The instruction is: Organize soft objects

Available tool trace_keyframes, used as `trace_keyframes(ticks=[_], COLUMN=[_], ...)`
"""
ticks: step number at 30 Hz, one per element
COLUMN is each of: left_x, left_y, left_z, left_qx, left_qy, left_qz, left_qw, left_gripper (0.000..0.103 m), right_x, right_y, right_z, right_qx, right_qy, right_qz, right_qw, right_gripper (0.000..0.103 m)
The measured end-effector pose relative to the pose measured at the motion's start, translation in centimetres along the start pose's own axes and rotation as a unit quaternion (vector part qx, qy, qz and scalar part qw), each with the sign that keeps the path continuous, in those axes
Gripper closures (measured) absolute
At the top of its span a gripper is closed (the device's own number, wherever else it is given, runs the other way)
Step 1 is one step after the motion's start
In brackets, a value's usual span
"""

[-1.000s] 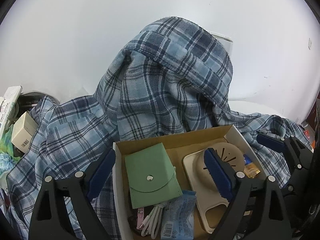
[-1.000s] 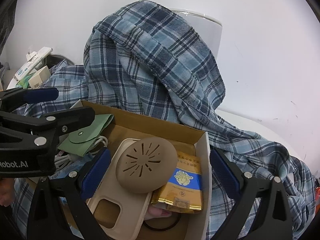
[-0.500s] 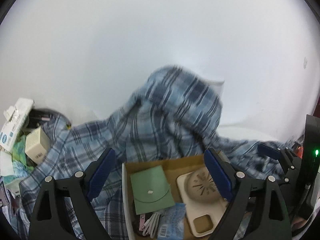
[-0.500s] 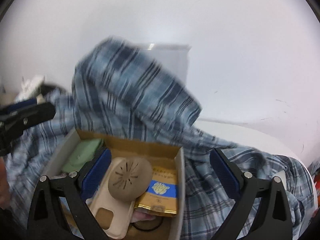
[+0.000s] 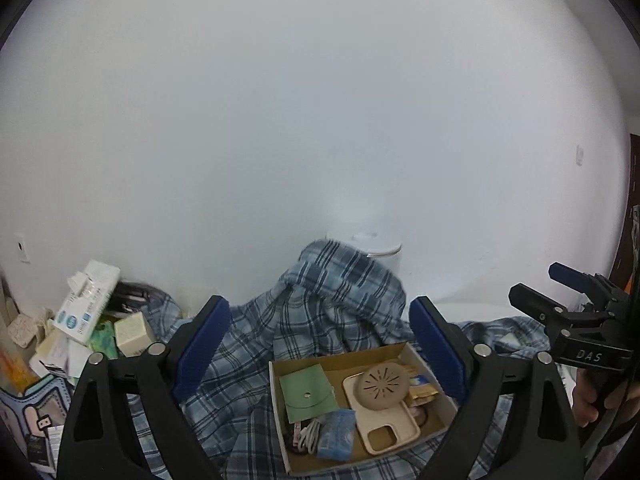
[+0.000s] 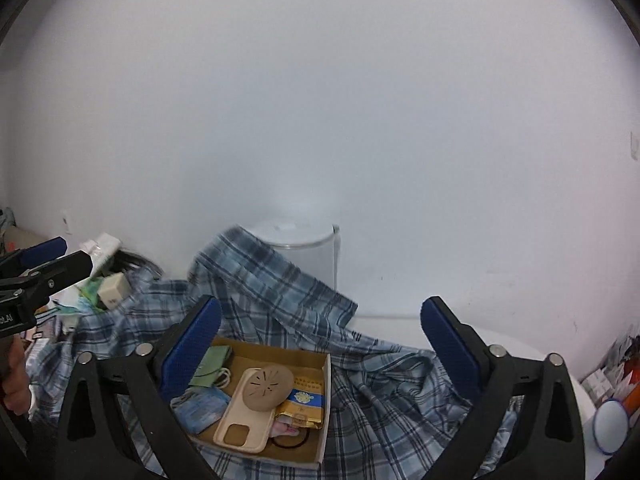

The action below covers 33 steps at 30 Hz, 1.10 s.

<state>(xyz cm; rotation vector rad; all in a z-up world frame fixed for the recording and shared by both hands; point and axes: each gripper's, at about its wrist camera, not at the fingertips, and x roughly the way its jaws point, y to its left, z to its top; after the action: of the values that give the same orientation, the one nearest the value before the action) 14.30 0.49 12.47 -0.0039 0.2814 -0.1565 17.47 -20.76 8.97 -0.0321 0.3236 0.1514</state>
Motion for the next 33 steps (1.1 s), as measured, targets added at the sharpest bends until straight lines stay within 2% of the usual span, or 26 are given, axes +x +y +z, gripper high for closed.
trace_keyframes(ticks=[3,8,11,16,20,23,26,33], left_x=[-3.1,-7.1,-8.9,-11.1,-12.0,-12.5,-12.6,-12.6], left_y=[-0.3,-0.6,-0.8,-0.8,-0.6,-0.6,-0.5,0.6], left_z=[0.4,0.7,0.4,-1.3,-3.6,-5.6,-7.4,-11.6], left_qx=[0.010,0.028,0.036,0.039,0.026,0.021,0.021,-0.011], left_qy=[-0.034,-0.064,-0.065,-0.076,-0.065,-0.068,-0.071,-0.066], left_qz=[0.005,0.005,-0.006,-0.006,-0.008,-0.002,-0.015,-0.024], left_qw=[0.9994,0.9975,0.9972,0.9963,0.9975,0.9975,0.9972,0.9974], left_gripper=[0.000,0.000,0.000,0.000,0.000,0.000,0.000,0.000], right_x=[-2.7,-6.7,-8.7,-11.0,-11.9,-11.4,-11.2,-10.9], right_y=[0.4,1.1,1.4,1.9,2.1,2.8,2.7,2.5], right_z=[0.2,0.0,-0.2,-1.4,-3.8,-5.9,-8.1,-12.4], right_qx=[-0.004,-0.005,-0.006,-0.001,0.005,-0.012,0.007,0.023], right_qy=[-0.022,-0.056,-0.075,-0.079,-0.086,-0.066,-0.060,-0.046], right_qz=[0.000,-0.006,-0.010,0.007,0.003,-0.002,-0.015,-0.003], right_qw=[1.000,0.998,0.997,0.997,0.996,0.998,0.998,0.999], right_gripper=[0.001,0.001,0.000,0.000,0.000,0.000,0.000,0.000])
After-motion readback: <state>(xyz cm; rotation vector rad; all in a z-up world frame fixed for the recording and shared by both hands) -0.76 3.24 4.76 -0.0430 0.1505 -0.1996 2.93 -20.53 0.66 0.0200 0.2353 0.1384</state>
